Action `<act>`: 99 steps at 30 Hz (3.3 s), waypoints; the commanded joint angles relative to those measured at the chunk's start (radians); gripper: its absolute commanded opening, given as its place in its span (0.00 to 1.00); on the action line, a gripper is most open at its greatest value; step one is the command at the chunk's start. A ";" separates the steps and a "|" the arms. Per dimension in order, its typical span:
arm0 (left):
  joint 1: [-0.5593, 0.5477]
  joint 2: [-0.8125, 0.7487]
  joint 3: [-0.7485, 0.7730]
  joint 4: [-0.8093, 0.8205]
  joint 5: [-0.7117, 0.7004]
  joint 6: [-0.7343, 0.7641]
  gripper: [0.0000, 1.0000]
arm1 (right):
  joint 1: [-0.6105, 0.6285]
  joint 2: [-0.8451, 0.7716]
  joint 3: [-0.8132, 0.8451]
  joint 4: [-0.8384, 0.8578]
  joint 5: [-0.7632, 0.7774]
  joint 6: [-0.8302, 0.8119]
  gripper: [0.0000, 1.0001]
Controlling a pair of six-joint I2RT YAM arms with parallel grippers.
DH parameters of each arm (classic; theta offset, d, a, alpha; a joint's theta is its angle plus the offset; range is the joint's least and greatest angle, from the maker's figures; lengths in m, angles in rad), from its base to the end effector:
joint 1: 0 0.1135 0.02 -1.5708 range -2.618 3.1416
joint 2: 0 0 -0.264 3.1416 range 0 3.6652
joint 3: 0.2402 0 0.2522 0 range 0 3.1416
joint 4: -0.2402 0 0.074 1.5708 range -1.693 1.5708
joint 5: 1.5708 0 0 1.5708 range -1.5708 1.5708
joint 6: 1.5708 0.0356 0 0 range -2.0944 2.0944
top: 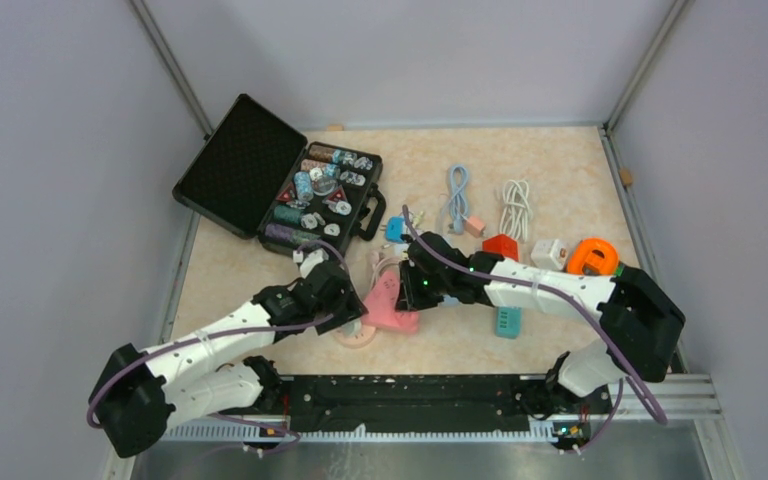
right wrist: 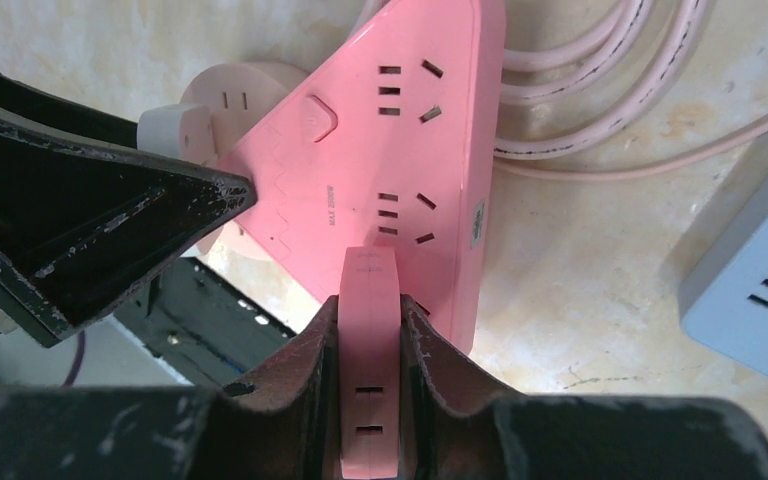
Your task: Pull the plug off the socket
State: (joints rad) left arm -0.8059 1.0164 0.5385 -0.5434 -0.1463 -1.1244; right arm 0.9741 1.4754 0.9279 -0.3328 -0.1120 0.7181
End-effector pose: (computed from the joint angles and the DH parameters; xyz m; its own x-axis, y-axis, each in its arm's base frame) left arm 0.1306 -0.1286 0.1854 -0.8512 -0.4019 -0.3376 -0.2473 0.8744 -0.4174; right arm 0.1680 0.2544 0.2157 -0.8934 -0.1516 -0.4229 -0.3641 0.7957 0.4840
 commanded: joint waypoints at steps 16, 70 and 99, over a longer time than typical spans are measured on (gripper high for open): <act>-0.016 0.147 -0.100 -0.029 0.055 0.017 0.61 | 0.001 -0.057 -0.050 0.226 -0.126 0.036 0.00; -0.016 0.167 -0.051 -0.055 0.100 0.046 0.57 | -0.023 -0.136 -0.048 0.150 0.003 -0.048 0.00; -0.016 0.190 -0.064 -0.032 0.110 0.052 0.56 | -0.147 -0.211 -0.066 0.209 -0.205 0.082 0.00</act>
State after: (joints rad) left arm -0.8051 1.1328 0.5602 -0.3828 -0.0418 -1.1282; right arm 0.8448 1.3483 0.8486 -0.3462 -0.1452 0.6937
